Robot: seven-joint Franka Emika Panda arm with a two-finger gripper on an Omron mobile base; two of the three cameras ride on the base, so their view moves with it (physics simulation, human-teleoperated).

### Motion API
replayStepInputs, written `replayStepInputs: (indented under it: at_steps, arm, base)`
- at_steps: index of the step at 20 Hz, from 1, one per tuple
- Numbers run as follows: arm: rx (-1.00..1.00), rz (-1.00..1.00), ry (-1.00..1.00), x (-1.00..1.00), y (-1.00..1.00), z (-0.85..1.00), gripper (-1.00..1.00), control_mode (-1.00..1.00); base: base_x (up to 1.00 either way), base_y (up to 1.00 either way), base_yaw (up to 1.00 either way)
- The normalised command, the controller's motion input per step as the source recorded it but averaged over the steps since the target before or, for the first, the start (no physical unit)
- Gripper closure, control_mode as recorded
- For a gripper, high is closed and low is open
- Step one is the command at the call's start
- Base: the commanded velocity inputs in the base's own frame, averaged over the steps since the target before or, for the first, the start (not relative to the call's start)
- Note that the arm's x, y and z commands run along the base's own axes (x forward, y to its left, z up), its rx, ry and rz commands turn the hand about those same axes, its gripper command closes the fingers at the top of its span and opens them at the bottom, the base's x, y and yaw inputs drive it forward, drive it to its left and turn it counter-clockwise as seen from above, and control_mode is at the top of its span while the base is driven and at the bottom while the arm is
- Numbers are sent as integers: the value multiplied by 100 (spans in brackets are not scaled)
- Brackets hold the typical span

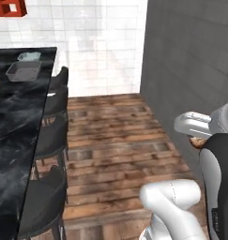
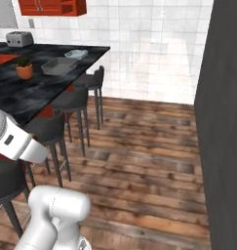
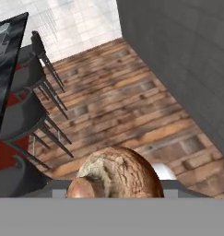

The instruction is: Place the cold items (potato and mushroom) from the fridge in one tupperware on the dining counter. Place the warm items (hot dog and kebab skewer) in the stove area in another tupperware.

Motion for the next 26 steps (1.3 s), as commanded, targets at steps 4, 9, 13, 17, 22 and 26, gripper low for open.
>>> replayStepInputs:
  at_steps: [4,9,13,17,22,26]
  arm:
    - [0,0,0,0,0,0,100,100]
    - [0,0,0,0,0,0,100,100]
    - [0,0,0,0,0,0,100,100]
    - [0,0,0,0,0,0,100,100]
    - [0,0,0,0,0,0,100,100]
    - [0,0,0,0,0,0,100,100]
  base:
    - [100,-31,34]
    - [100,-52,26]
    - [100,-59,23]
    - [100,-64,20]
    - [100,-66,20]
    - [100,-61,23]
